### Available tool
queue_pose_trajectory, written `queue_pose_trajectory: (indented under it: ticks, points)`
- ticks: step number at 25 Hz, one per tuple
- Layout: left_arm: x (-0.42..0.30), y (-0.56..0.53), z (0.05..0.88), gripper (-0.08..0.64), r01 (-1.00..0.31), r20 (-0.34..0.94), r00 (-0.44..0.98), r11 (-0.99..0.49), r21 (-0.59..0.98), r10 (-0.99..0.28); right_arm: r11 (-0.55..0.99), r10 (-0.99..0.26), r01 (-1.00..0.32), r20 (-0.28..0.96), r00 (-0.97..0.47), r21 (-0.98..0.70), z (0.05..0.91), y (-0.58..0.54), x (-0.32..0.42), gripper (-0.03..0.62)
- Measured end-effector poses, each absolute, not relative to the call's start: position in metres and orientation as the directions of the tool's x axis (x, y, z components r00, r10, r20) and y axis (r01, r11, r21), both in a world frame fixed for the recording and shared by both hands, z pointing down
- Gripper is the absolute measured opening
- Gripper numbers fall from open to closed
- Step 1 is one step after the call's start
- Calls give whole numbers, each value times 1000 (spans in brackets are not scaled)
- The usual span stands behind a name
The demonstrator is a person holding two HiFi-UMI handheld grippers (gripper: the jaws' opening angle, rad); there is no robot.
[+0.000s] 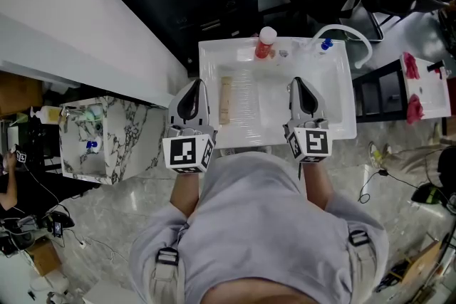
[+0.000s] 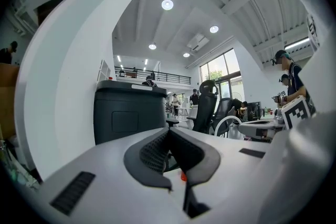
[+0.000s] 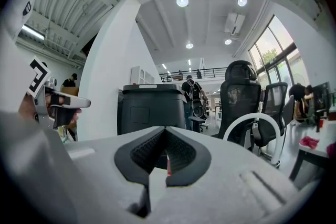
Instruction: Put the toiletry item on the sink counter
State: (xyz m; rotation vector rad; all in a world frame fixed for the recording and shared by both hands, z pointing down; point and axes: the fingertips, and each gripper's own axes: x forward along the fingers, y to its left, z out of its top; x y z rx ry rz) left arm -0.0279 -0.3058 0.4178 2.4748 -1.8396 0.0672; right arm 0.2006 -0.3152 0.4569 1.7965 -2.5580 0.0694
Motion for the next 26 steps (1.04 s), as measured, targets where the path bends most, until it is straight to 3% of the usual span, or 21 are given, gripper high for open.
queue_pose_trajectory:
  ticks: [26]
  points:
    - [-31,-309,420,6,-962,68,274,-273,25,-959,344,-939,-938,8,-345,-37,437,-317,203,5]
